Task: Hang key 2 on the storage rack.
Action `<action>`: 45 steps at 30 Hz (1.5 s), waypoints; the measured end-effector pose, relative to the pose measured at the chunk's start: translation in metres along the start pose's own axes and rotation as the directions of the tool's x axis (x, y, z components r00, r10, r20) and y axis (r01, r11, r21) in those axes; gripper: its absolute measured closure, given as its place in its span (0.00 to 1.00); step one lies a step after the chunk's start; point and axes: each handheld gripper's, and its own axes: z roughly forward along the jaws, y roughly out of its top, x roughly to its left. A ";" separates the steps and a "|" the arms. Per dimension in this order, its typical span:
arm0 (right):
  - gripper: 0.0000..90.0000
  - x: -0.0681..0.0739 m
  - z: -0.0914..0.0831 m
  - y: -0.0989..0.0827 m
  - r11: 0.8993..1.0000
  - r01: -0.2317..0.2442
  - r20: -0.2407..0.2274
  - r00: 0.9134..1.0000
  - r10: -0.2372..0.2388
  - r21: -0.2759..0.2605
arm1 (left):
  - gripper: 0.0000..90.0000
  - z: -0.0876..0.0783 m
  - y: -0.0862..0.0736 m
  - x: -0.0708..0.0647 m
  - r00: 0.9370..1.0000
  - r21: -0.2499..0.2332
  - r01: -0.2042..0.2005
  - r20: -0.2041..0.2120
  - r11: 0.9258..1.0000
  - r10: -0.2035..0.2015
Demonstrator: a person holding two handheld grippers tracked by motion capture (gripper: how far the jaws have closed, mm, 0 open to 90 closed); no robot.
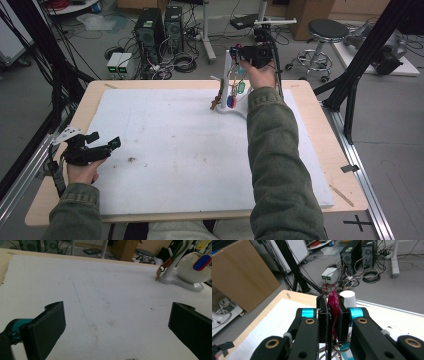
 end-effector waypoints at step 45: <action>0.66 -0.007 0.057 -0.014 0.996 -0.016 -0.040 0.999 0.020 0.093 | 0.02 0.000 0.000 0.003 1.000 -0.004 0.003 -0.003 1.000 -0.003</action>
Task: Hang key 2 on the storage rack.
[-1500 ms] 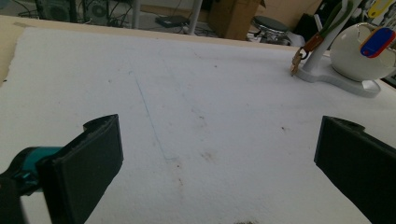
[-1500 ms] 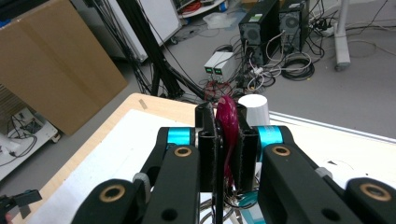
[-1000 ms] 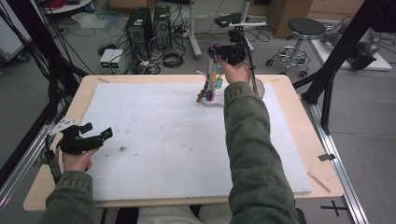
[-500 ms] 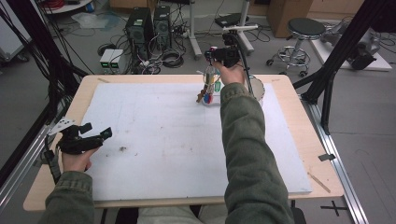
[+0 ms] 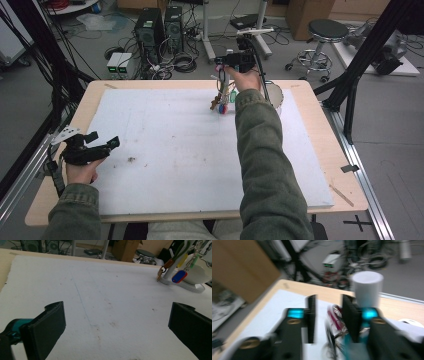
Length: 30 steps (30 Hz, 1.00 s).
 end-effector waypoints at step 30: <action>0.01 0.010 -0.026 -0.011 0.992 0.090 0.057 0.994 -0.095 0.086 | 0.02 0.000 0.000 -0.001 1.000 -0.002 0.003 0.004 1.000 -0.003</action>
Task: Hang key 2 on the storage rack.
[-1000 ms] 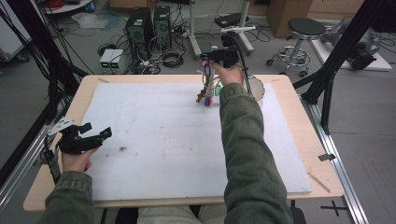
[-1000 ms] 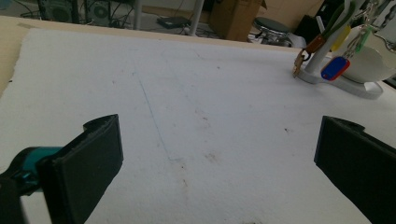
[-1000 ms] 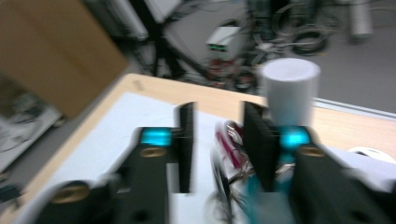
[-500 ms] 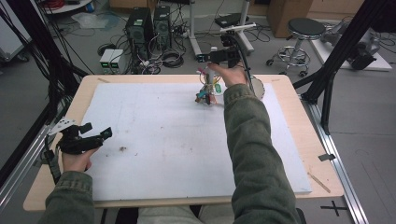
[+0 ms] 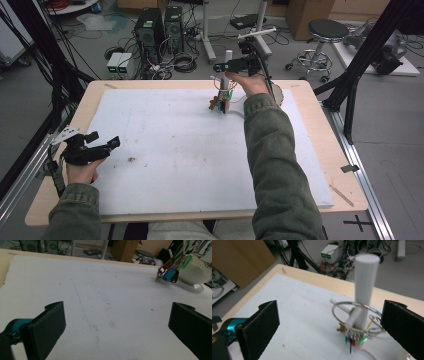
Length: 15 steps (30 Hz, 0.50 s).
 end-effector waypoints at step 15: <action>0.01 -0.018 -0.018 -0.022 1.000 -0.008 0.000 1.000 0.008 -0.009 | 0.02 0.000 0.000 -0.001 1.000 0.009 -0.004 0.000 1.000 0.004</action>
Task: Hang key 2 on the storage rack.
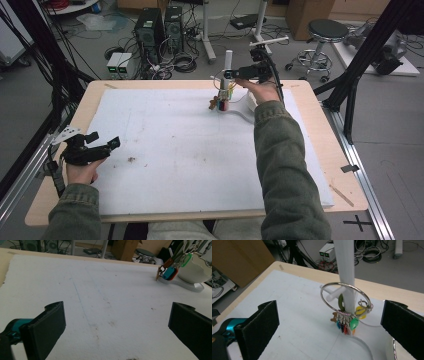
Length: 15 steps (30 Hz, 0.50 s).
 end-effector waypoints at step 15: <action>0.01 -0.008 -0.012 -0.017 1.000 0.015 0.027 1.000 -0.015 -0.001 | 0.02 0.000 0.000 0.001 1.000 -0.003 0.005 -0.001 1.000 -0.005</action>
